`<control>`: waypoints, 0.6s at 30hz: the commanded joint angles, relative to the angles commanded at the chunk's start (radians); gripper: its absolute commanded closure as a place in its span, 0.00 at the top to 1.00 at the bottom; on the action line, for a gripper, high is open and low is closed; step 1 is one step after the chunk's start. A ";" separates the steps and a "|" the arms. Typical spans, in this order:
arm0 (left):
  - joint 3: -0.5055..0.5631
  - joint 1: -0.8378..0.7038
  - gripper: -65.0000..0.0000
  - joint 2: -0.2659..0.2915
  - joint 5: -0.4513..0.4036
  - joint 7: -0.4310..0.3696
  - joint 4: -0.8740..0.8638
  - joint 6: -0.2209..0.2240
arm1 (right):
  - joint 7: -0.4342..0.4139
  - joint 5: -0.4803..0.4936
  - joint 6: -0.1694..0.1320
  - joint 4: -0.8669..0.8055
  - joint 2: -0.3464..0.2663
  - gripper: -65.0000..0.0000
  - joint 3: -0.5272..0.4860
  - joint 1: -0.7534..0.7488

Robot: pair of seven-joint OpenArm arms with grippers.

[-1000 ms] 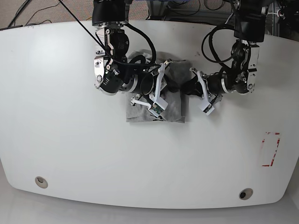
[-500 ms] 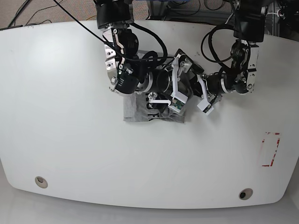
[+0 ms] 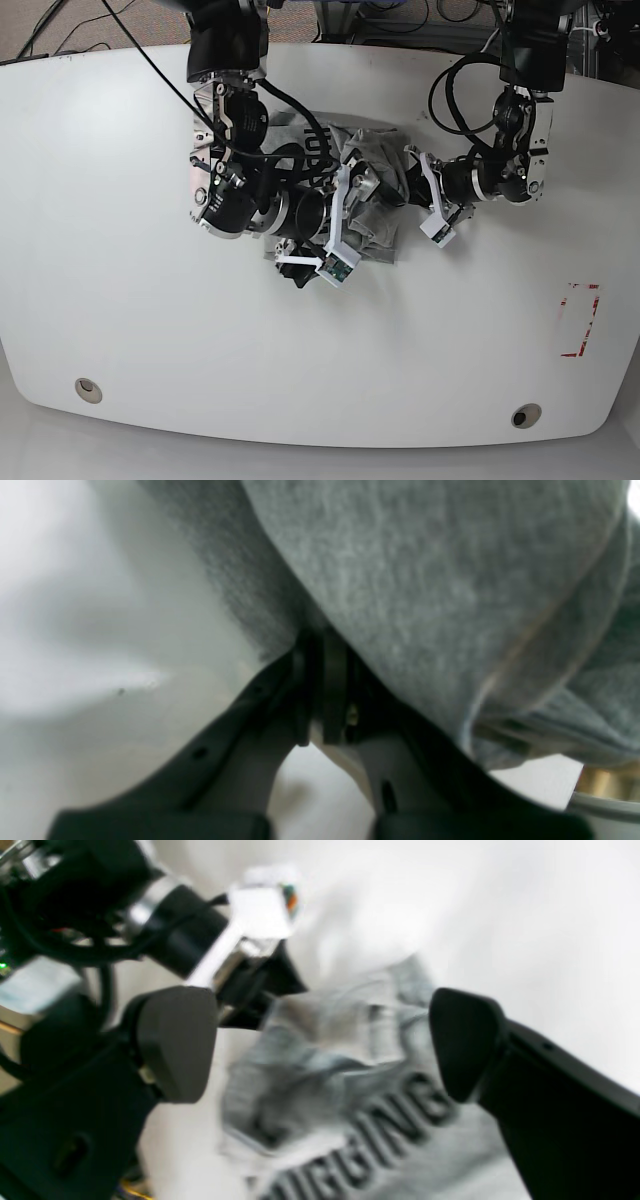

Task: Layout the t-shirt on the table in an organized manner, then fold the t-shirt properly
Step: 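Open the right gripper and lift it off the folded shirt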

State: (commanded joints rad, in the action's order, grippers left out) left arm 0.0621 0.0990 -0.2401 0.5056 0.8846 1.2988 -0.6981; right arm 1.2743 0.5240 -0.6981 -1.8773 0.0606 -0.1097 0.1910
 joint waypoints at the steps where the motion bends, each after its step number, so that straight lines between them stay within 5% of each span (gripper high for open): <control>1: -0.018 0.000 0.06 0.003 0.002 0.000 0.008 0.000 | 0.000 -0.002 0.000 0.000 -0.011 0.98 0.000 0.003; 10: -0.252 0.041 0.09 0.061 0.026 0.000 0.097 0.000 | -0.003 -0.002 0.000 0.003 -0.114 0.72 0.000 0.023; 18: -0.298 0.091 0.17 0.058 0.245 0.011 0.106 0.000 | -0.008 -0.002 0.000 0.054 -0.135 0.22 -0.006 0.014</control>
State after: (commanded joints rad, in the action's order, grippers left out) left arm -0.2355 0.1895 -0.1818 0.7511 0.8953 1.4047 -0.6981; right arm 1.2666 0.5224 -0.6981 -1.8236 -0.0744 -0.1158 0.2048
